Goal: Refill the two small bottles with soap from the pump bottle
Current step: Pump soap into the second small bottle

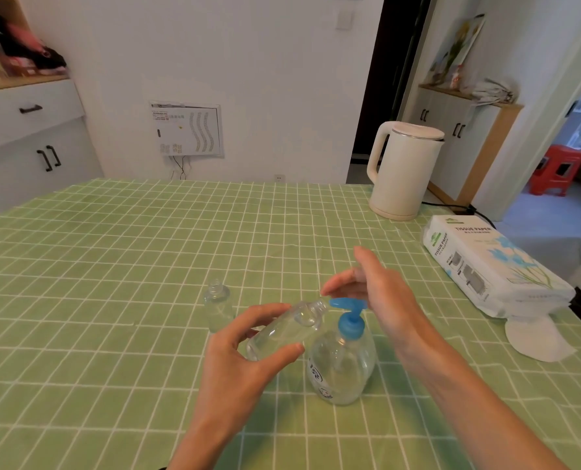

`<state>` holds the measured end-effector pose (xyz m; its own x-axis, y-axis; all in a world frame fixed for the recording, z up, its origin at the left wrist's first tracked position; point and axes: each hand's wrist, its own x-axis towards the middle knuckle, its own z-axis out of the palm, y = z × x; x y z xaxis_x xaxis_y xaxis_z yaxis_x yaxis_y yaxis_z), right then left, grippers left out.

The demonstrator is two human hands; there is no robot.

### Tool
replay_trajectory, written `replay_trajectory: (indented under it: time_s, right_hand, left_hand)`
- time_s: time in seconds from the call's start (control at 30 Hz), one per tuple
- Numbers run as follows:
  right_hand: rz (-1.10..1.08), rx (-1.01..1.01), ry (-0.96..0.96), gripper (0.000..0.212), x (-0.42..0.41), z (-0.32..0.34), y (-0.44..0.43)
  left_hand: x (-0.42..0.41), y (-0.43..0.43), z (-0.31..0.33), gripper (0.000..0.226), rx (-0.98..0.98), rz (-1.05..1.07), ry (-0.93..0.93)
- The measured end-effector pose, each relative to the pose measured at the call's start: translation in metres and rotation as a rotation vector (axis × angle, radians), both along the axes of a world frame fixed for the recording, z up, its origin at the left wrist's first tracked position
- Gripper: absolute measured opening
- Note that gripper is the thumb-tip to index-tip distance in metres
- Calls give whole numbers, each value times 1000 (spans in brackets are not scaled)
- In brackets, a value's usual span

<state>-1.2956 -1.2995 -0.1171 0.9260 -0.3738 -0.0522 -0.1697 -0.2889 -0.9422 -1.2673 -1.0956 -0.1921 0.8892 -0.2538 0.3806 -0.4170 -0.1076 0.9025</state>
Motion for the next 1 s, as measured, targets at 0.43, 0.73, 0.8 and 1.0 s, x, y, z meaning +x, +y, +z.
replay_trajectory:
  time_s: [0.43, 0.73, 0.8, 1.0]
  right_hand:
    - [-248, 8, -204, 61, -14, -50, 41]
    - [-297, -123, -244, 50, -10, -55, 39]
    - [-297, -109, -229, 50, -10, -55, 39]
    - [-312, -57, -215, 67, -10, -55, 42]
  left_hand:
    - [0, -4, 2, 45, 28, -12, -8]
    - [-4, -5, 0, 45, 33, -10, 10]
    - [-5, -5, 0, 45, 33, -8, 9]
    - [-4, -3, 0, 46, 25, 5, 13]
